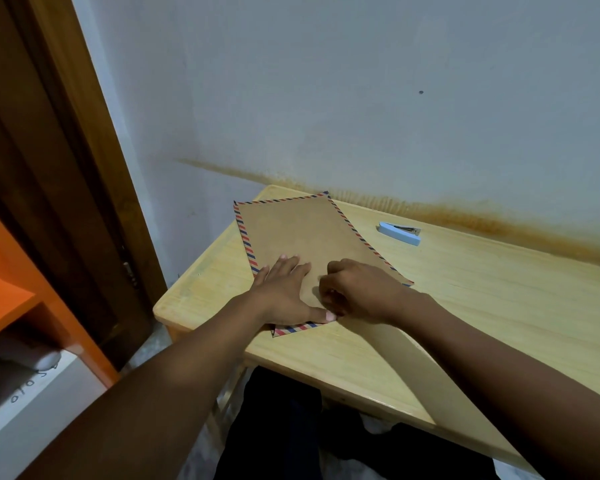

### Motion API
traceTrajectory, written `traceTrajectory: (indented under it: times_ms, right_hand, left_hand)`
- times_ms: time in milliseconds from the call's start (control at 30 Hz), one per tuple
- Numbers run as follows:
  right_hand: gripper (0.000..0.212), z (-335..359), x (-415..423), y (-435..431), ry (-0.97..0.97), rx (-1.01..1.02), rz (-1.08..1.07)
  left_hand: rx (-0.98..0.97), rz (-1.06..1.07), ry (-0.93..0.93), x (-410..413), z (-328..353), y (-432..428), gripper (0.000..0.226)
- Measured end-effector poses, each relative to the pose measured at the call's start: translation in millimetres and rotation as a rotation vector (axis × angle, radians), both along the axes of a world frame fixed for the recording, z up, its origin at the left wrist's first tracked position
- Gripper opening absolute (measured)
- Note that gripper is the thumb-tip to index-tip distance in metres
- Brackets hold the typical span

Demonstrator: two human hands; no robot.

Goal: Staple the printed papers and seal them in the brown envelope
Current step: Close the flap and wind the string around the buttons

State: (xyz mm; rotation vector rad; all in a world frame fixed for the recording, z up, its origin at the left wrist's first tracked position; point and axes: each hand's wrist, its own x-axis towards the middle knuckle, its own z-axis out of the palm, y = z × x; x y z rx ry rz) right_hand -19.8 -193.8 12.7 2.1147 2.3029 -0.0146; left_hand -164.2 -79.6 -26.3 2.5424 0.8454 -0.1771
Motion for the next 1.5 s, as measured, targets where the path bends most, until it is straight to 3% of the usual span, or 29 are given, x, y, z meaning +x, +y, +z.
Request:
traceTrajectory:
  times_ms: [733,933,1500]
  right_hand:
    - [0.016,-3.4,22.3,45.6,0.419,-0.063,-0.236]
    - [0.012,-7.4,33.7,44.1,0.549,-0.076,-0.33]
    - [0.021,-5.3,47.2,37.9,0.583,-0.075,-0.474]
  left_hand:
    - [0.002,0.008,-0.005,-1.0,-1.3,-0.2,0.115]
    - [0.086,0.173,-0.11,15.9,-7.1,-17.7,0.109]
    - [0.16,0.227,-0.116,22.3,-11.7,-25.2,0.112]
